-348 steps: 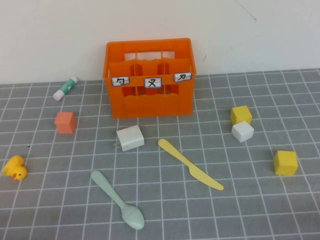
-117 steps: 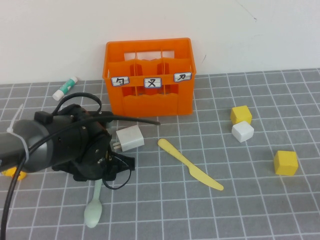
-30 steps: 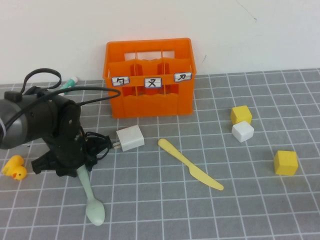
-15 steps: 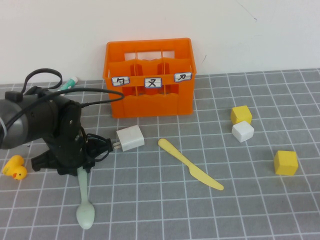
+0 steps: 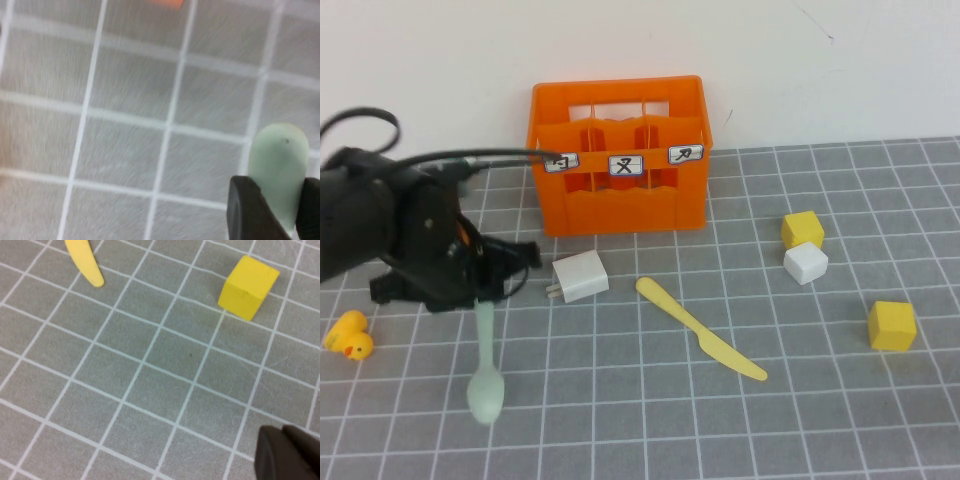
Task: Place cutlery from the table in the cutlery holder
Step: Place the spoon on the box
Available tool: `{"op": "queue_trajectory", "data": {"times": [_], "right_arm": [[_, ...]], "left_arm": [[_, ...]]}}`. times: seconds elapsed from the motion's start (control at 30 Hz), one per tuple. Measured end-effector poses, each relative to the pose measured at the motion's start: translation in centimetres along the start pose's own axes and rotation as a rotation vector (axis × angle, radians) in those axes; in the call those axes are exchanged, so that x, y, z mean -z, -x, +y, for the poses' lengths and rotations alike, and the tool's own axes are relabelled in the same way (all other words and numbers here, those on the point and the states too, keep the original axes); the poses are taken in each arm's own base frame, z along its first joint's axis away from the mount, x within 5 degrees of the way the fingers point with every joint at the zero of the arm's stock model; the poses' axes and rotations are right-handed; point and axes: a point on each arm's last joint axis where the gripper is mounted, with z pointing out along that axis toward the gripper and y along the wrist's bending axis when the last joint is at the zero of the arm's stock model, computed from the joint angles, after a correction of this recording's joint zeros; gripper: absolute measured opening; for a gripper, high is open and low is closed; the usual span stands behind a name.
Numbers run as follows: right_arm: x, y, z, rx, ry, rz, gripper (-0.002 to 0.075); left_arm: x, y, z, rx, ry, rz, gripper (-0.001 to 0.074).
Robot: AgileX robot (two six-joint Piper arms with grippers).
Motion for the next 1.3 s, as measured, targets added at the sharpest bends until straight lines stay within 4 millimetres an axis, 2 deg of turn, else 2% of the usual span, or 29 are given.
{"op": "queue_trajectory", "data": {"times": [0.17,0.33,0.67,0.83,1.0,1.17,1.3], "right_arm": [[0.0,0.0,0.0,0.0,0.0,0.0,-0.0003],[0.0,0.0,0.0,0.007,0.0,0.0,-0.0003],[0.0,0.1,-0.1,0.018,-0.006,-0.007,-0.0003],[0.0,0.2,-0.2,0.023,-0.017,-0.021,-0.0003],[0.0,0.2,-0.2,0.027,-0.018,-0.021,-0.0003],[0.0,0.2,-0.2,0.025,-0.018,-0.021,-0.0003],[0.0,0.2,-0.2,0.025,-0.019,-0.023,-0.0003]], "left_arm": [[3.2,0.9,-0.3,-0.001,-0.101,-0.128,0.0175],[6.1,2.3,-1.4,0.043,-0.285,-0.312,0.0175],[8.9,5.5,-3.9,0.099,-0.674,-0.749,0.0175],[10.4,6.1,-5.6,-0.008,-0.88,-1.003,0.0175],[10.9,5.6,-6.8,-0.18,-1.031,-1.153,0.0175],[10.8,5.1,-7.3,-0.276,-1.053,-1.16,0.0175],[10.8,5.1,-7.3,-0.288,-1.053,-1.159,0.0175]]}}
